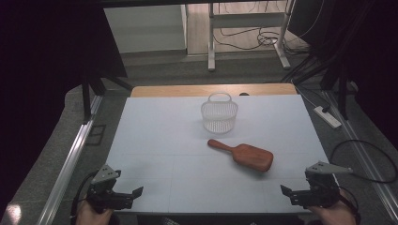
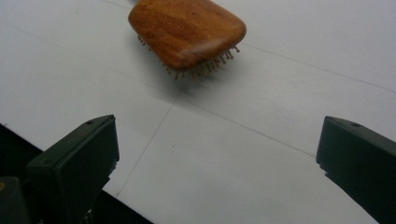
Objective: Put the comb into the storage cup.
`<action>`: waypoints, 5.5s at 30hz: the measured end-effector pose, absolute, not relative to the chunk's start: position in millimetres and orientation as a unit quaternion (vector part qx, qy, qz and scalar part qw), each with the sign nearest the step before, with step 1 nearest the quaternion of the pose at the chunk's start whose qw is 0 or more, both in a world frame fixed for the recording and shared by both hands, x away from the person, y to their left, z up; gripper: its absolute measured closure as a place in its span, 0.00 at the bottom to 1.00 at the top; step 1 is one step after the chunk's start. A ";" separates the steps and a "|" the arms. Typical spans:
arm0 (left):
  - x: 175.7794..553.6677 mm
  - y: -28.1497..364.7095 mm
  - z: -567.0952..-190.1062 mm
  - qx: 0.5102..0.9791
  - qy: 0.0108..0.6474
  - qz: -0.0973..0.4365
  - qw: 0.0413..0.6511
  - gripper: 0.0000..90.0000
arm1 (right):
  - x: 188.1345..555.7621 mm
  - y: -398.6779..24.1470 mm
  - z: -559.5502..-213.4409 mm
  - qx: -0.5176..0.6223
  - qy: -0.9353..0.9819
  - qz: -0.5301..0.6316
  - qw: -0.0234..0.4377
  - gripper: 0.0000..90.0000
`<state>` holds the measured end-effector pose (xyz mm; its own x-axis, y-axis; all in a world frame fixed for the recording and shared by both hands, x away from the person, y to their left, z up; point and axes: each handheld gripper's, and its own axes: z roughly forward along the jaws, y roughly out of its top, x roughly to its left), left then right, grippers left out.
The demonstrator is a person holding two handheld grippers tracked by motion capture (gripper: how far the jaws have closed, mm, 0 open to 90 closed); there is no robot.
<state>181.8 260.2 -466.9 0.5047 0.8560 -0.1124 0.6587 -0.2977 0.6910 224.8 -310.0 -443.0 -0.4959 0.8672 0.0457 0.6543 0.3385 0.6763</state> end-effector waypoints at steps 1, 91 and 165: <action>181.9 260.6 -467.1 0.793 0.478 0.139 0.352 0.00 | 224.9 -309.3 -442.5 0.474 0.800 0.327 0.167 0.00; 184.0 264.1 -468.3 0.793 0.471 0.119 0.368 0.01 | 322.8 -221.8 -430.9 0.388 0.857 0.324 0.106 0.00; 186.3 264.2 -468.8 0.795 0.467 0.111 0.370 0.01 | 409.3 -150.8 -459.5 0.400 0.883 0.229 0.085 0.00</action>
